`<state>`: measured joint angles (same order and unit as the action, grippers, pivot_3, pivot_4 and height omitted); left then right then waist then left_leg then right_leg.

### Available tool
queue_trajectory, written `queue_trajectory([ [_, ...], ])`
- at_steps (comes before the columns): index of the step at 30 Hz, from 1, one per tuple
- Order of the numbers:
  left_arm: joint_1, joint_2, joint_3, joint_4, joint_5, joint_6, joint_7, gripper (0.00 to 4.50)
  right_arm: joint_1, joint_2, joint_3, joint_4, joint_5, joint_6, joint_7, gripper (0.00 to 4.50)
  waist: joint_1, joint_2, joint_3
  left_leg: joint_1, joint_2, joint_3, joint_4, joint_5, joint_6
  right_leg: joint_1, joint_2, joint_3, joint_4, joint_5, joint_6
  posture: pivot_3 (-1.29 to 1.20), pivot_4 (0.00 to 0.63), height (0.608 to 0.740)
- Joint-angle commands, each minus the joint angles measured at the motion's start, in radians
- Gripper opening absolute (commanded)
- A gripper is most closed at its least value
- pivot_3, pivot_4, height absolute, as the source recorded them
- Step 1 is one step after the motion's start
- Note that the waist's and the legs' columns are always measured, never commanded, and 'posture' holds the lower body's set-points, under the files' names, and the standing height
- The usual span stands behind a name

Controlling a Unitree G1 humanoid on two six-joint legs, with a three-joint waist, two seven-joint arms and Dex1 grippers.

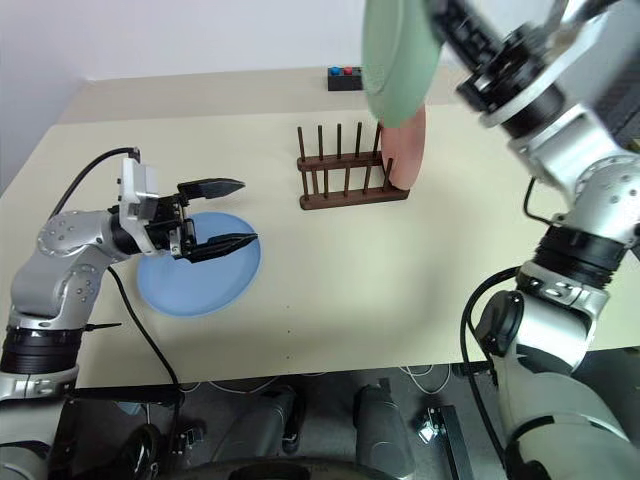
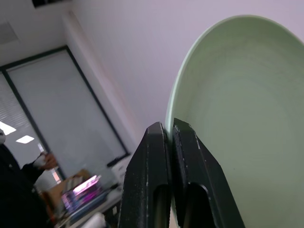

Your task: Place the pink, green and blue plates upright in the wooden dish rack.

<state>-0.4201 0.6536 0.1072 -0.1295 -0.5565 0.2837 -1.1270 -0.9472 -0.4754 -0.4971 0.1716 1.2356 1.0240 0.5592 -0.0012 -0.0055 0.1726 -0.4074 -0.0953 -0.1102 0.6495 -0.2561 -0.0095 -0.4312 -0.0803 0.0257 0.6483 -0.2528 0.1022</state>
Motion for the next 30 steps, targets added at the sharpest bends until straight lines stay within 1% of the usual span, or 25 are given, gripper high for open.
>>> queue_trajectory([
  [1, 0.013, 0.016, 0.044, -0.04, -0.025, 0.004, 0.014, 4.5, -0.004, 0.027, 0.035, -0.001, -0.04, -0.064, 0.033, 0.01, -0.005, 0.0, 0.0, 0.0, 0.0, 0.0, 0.0, 0.0, 0.0, 0.0, 0.0, 0.0, 0.0, 0.0, 0.0, 0.0, 0.15, 0.74],
  [5, 0.023, 0.018, 0.044, -0.053, -0.026, 0.009, 0.024, 4.5, 0.001, 0.058, 0.079, 0.022, -0.098, -0.113, 0.061, 0.01, -0.011, 0.0, 0.0, 0.0, 0.0, 0.0, 0.0, 0.0, 0.0, 0.0, 0.0, 0.0, 0.0, 0.0, 0.0, 0.0, 0.15, 0.74],
  [8, 0.026, 0.017, 0.043, -0.067, -0.029, 0.017, 0.032, 4.5, 0.0, 0.081, 0.082, 0.06, -0.124, -0.146, 0.063, 0.01, -0.013, 0.0, 0.0, 0.0, 0.0, 0.0, -0.001, 0.0, 0.0, -0.001, 0.0, -0.001, 0.0, 0.0, 0.0, 0.0, 0.15, 0.74],
  [15, 0.036, 0.024, 0.046, -0.084, -0.035, 0.027, 0.036, 4.5, -0.001, 0.101, 0.093, 0.11, -0.14, -0.154, 0.082, 0.01, -0.014, 0.0, 0.0, 0.0, 0.0, 0.0, -0.001, 0.0, 0.0, -0.001, 0.0, 0.0, 0.0, 0.0, 0.0, 0.0, 0.15, 0.74],
  [21, 0.04, 0.027, 0.045, -0.094, -0.038, 0.031, 0.039, 4.5, 0.028, 0.123, 0.127, 0.121, -0.202, -0.181, 0.089, 0.01, -0.013, 0.0, 0.0, 0.0, 0.0, 0.0, -0.001, 0.0, 0.0, -0.001, 0.0, 0.0, 0.0, 0.0, 0.0, 0.0, 0.15, 0.74],
  [25, 0.043, 0.03, 0.043, -0.098, -0.034, 0.031, 0.04, 4.5, 0.047, 0.118, 0.158, 0.135, -0.262, -0.204, 0.107, 0.01, -0.014, 0.0, 0.0, 0.0, 0.0, 0.0, -0.001, 0.0, -0.001, -0.001, 0.0, 0.0, 0.0, 0.0, 0.0, 0.0, 0.15, 0.74],
  [30, 0.049, 0.03, 0.043, -0.108, -0.038, 0.039, 0.041, 4.5, 0.048, 0.119, 0.154, 0.148, -0.287, -0.214, 0.112, 0.01, -0.015, 0.0, 0.0, 0.0, 0.0, 0.0, -0.001, 0.001, -0.002, -0.002, 0.001, 0.0, 0.0, 0.0, 0.0, 0.0, 0.15, 0.74],
])
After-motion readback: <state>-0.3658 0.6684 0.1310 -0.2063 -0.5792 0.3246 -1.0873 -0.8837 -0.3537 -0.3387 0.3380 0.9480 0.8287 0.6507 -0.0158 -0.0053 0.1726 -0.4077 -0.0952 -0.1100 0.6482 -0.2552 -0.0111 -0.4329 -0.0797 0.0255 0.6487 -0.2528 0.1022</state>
